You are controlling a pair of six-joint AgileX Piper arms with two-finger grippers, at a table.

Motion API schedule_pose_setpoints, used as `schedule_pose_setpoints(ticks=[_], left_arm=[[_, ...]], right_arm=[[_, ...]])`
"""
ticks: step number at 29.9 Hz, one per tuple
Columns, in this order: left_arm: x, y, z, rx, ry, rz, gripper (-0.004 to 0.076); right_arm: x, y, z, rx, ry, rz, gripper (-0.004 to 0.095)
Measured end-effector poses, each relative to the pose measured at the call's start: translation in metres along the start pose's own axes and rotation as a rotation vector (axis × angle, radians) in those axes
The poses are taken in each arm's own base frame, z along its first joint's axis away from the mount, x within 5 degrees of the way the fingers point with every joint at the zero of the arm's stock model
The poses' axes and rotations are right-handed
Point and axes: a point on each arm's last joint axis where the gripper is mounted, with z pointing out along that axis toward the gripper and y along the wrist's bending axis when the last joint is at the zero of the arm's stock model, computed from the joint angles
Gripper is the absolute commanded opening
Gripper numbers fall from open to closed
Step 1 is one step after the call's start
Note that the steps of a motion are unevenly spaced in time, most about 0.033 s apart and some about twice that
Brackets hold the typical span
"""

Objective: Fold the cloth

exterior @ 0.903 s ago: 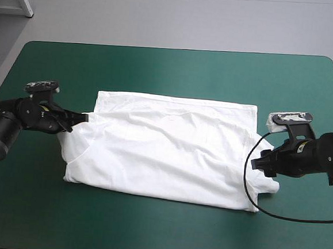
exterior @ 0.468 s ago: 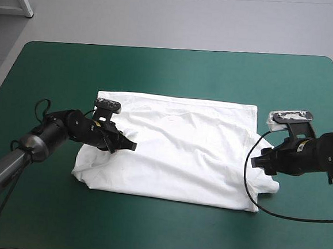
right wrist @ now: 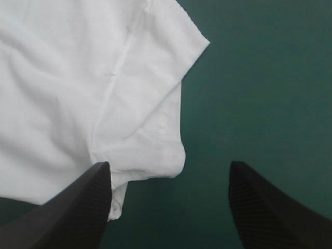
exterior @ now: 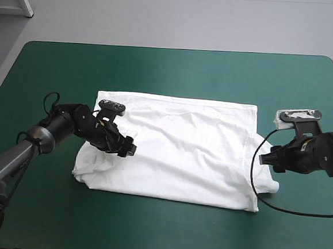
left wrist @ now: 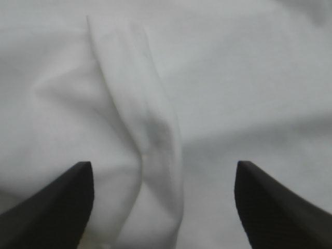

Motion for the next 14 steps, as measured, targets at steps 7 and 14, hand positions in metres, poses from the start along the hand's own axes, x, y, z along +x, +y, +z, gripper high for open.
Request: schedule_pose_setpoints(ticks=[7, 14], left_arm=[[-0.019, 0.001, -0.038, -0.105, 0.066, 0.002, 0.0567], [-0.027, -0.008, -0.081, -0.13, -0.034, -0.044, 0.0567]], right_arm=[[-0.015, 0.002, 0.048, 0.006, 0.089, -0.003, 0.0602], [-0.029, -0.002, 0.105, -0.005, 0.171, 0.041, 0.0602]])
